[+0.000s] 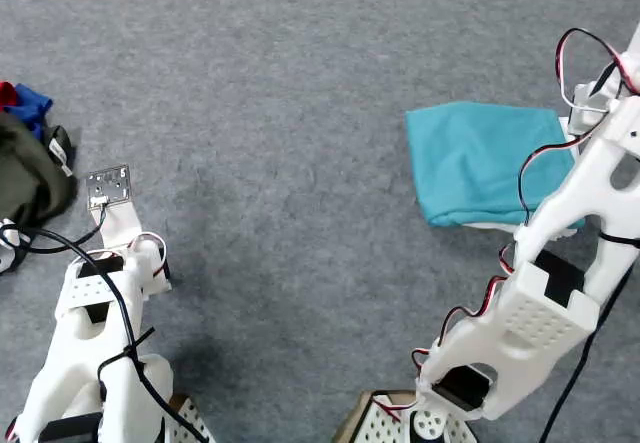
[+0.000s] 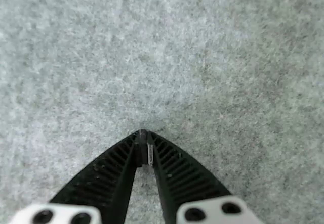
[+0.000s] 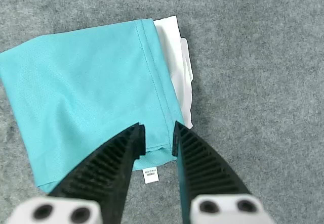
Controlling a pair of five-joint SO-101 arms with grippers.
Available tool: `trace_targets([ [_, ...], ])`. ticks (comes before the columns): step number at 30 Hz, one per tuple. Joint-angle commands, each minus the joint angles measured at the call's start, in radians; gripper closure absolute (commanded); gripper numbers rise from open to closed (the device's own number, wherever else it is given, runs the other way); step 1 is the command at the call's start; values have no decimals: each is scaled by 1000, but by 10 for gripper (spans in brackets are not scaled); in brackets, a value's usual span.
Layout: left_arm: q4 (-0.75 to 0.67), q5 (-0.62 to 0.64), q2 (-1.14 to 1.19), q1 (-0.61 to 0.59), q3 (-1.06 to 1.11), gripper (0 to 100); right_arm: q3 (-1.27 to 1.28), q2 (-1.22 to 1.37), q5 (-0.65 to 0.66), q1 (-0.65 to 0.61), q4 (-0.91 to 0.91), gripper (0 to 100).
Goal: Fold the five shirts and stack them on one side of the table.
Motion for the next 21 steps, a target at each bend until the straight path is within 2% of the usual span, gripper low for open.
trace_targets([
  [1,5,-3,-8,12,3,981,-50,-61,-5,-16,18,896],
  [21,5,-3,-8,12,3,981,-50,-59,-3,-81,17,896],
])
